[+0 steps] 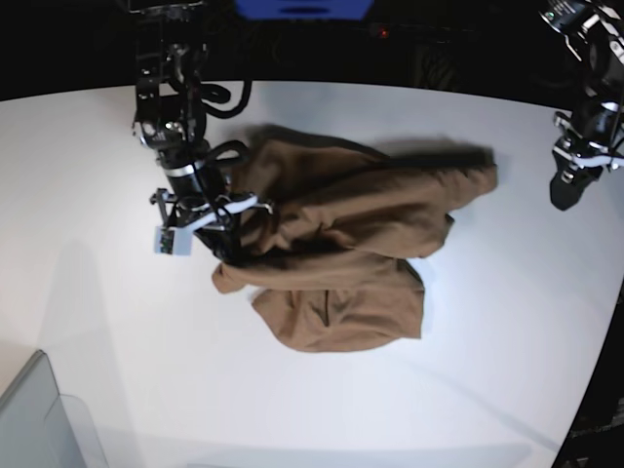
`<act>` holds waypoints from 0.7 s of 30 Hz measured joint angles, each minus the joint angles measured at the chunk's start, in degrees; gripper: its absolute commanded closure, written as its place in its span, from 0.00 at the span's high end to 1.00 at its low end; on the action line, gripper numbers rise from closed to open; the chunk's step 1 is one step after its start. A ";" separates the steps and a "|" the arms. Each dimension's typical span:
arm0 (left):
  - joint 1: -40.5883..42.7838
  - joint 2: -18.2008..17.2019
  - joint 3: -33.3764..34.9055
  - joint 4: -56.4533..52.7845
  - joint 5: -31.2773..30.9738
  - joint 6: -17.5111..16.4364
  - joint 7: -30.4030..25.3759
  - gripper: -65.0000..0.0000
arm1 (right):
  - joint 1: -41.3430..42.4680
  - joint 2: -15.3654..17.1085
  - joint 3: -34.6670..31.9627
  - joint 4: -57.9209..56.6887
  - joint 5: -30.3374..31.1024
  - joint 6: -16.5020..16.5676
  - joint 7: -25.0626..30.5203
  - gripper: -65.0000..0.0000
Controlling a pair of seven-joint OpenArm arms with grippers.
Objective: Layout the t-shirt on the table in an organized manner, then fold the t-shirt properly
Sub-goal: 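Grasp another edge of the shirt with the left gripper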
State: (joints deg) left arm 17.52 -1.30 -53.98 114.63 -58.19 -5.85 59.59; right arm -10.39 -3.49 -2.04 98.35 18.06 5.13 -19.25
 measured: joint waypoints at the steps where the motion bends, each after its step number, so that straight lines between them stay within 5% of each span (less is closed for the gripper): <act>1: -0.11 -0.04 -0.04 0.02 -0.09 -0.63 -0.52 0.28 | -0.13 0.20 -0.04 0.02 0.00 0.00 0.04 0.00; 3: -1.01 -1.05 -0.07 -0.04 0.11 -2.23 0.24 0.37 | -0.66 1.44 -0.20 0.04 0.00 0.00 0.17 0.00; 8: -11.61 -3.28 1.99 -5.31 0.46 -2.97 -1.11 0.38 | -2.25 2.03 0.09 0.31 -0.02 0.02 0.02 0.00; 16: -27.82 -1.97 21.59 -25.35 18.53 -3.28 -1.38 0.39 | -5.03 1.77 -0.37 0.55 -0.02 0.02 0.33 0.00; 21: -29.99 2.86 26.08 -39.89 24.28 -2.80 -13.68 0.39 | -5.57 1.75 -0.37 1.01 -0.02 0.02 0.31 0.00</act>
State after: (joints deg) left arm -12.47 1.56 -27.90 74.74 -33.91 -8.64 45.91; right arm -15.97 -1.74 -2.42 99.35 18.04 5.15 -18.94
